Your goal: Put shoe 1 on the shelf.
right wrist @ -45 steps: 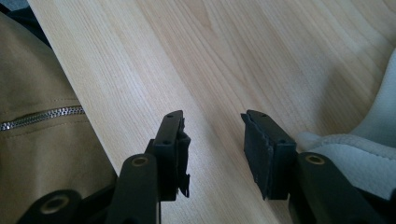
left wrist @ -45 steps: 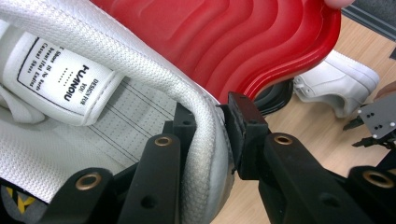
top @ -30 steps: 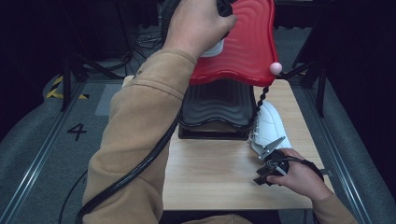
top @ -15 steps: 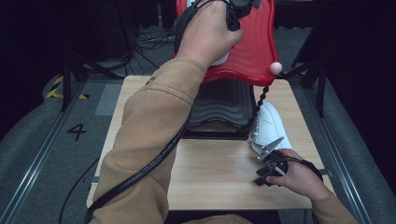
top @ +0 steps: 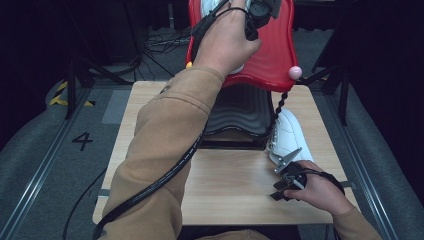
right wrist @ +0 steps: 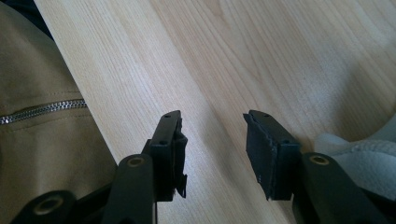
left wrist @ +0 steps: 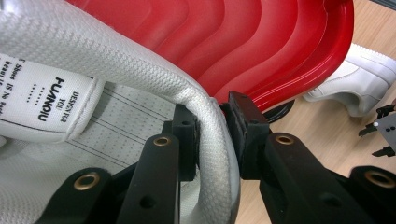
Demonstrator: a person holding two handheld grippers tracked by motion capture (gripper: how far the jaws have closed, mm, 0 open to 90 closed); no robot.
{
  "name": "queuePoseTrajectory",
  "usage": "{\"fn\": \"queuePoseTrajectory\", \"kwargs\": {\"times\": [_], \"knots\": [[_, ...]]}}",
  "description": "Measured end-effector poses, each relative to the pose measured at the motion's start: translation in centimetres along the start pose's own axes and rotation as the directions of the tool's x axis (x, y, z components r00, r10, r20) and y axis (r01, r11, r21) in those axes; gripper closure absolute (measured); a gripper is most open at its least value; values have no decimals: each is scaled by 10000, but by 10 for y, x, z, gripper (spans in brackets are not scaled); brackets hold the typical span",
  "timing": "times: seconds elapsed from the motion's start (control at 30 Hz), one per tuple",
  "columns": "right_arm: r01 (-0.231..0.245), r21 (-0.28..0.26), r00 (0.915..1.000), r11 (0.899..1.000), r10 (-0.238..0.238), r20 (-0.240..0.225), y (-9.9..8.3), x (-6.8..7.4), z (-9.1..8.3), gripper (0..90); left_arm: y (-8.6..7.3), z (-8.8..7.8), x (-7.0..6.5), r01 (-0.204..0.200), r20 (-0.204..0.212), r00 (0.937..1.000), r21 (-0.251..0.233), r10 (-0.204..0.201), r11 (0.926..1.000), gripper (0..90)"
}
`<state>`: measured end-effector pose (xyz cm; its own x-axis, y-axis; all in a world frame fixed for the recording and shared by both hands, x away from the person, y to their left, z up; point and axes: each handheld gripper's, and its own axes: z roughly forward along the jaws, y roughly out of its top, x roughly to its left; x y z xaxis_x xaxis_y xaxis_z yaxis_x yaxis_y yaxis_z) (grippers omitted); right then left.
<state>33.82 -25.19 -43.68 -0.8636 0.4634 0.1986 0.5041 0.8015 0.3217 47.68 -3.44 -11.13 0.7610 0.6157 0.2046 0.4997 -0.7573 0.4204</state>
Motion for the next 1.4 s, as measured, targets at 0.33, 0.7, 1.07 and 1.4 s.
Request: {"fn": "queuePoseTrajectory", "kwargs": {"times": [0.33, 0.7, 1.07, 1.4], "knots": [[46, 4, 10000, 10000, -46, 25, 0, 1, 0, 554, -3, 1, 0, 83, 225, 9997, 41, -84, 10000, 710], [47, -9, 10000, 10000, -47, 45, 0, 2, 0, 543, -10, -19, 0, 162, 106, 9998, -487, -157, 9987, 459], [86, 14, 9999, 10000, -87, 74, 1, 2, 1, 537, -25, -69, -13, -838, 453, 9949, -1172, 896, 9896, 445], [45, 58, 10000, 10000, -46, 59, 2, 2, 2, 538, -45, -71, -40, -2264, 1816, 9522, -1199, 2455, 9666, 465]]}}
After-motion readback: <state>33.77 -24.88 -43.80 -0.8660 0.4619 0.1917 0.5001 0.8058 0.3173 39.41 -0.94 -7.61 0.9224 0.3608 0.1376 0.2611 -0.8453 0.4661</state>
